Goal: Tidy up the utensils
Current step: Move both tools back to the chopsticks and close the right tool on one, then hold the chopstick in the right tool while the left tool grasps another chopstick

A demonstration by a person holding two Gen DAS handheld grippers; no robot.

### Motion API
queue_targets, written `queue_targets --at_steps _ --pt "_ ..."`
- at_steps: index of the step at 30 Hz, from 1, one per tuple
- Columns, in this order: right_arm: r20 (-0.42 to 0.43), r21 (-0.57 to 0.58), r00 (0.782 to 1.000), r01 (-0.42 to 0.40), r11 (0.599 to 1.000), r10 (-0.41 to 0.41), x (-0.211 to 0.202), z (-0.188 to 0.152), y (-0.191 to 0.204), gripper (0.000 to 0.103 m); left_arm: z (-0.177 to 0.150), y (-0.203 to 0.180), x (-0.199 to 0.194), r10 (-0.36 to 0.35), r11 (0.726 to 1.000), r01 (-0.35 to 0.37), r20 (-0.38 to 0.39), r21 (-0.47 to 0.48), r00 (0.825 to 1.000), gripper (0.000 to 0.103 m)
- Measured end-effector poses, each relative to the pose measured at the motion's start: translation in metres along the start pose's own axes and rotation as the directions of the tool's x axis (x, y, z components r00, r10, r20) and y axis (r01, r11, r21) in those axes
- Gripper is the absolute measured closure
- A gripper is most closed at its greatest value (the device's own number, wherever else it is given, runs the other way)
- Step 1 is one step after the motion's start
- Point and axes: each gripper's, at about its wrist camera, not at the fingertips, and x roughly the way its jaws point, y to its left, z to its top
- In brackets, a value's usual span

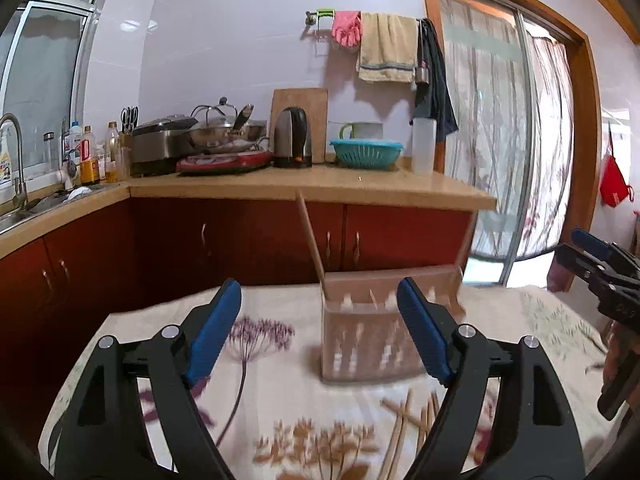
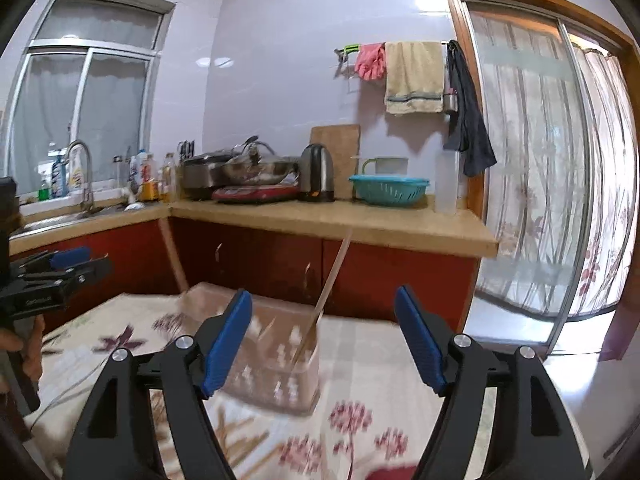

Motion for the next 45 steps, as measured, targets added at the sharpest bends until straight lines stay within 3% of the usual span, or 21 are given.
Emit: queue_targets --at_steps 2,8,18,23,27,33,45 --pt "-0.022 0.001 0.999 -0.029 1.0 0.029 -0.01 -0.018 0.004 0.032 -0.015 -0.001 -0.009 -0.011 1.0 0.01 -0.026 -0.007 1.0 0.025" --pt "-0.089 0.038 0.988 -0.124 0.992 0.127 -0.041 -0.09 0.017 0.048 -0.07 0.001 -0.03 0.001 1.0 -0.004 -0.105 -0.028 0.995 0.025" --pt "-0.235 0.089 0.955 -0.166 0.982 0.183 -0.046 -0.171 0.028 0.07 -0.134 0.002 -0.051 0.038 0.999 -0.044 -0.197 -0.03 0.98 0.028" --pt "-0.263 0.069 0.947 -0.173 0.982 0.185 -0.048 -0.185 0.031 0.078 -0.151 0.003 -0.056 0.037 0.998 -0.045 -0.219 -0.031 0.975 0.031" --pt "-0.284 0.06 0.943 -0.165 0.984 0.175 -0.047 -0.192 0.031 0.093 -0.159 0.002 -0.056 0.032 0.998 -0.042 -0.235 -0.036 0.972 0.032" --pt "-0.271 0.02 0.953 -0.132 0.991 0.133 -0.052 -0.194 0.034 0.096 -0.166 -0.001 -0.056 0.026 0.999 -0.034 -0.244 -0.026 0.97 0.033" --pt "-0.25 -0.013 0.965 -0.087 0.996 0.081 -0.065 -0.193 0.024 0.096 -0.185 -0.007 -0.052 -0.009 1.0 0.008 -0.288 -0.007 0.958 0.05"
